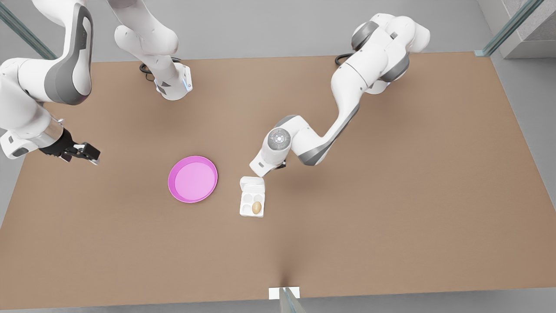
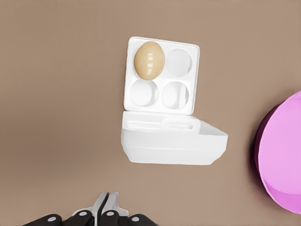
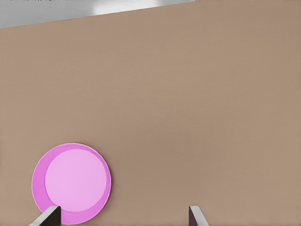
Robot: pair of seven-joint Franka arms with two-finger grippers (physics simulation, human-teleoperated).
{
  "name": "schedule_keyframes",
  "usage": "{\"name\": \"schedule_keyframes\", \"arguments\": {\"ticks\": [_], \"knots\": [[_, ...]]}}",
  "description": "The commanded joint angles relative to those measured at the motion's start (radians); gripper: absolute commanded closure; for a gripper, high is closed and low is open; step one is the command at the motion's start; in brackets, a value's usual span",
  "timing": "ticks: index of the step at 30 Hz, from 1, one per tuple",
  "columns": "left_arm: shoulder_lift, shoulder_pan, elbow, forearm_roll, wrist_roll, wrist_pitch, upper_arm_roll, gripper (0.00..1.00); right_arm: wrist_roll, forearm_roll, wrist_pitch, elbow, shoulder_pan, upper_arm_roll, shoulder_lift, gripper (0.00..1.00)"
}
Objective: Pack egg into the box and close the box lid
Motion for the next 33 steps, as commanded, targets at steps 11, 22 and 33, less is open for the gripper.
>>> {"name": "schedule_keyframes", "arguments": {"ticks": [11, 22, 33], "knots": [[0.054, 0.001, 0.008, -0.011, -0.009, 0.243, -0.002, 0.79, -0.003, 0.002, 0.025, 0.002, 0.055, 0.000, 0.011, 0.00], [-0.205, 0.250, 0.063, -0.157, 0.299, -0.568, 0.005, 0.64, -0.001, 0.005, 0.028, 0.003, 0.058, 0.000, 0.017, 0.00], [-0.701, 0.401, -0.288, -0.126, 0.730, -0.550, 0.348, 0.00, -0.004, 0.005, 0.036, 0.008, 0.062, 0.000, 0.025, 0.00]]}}
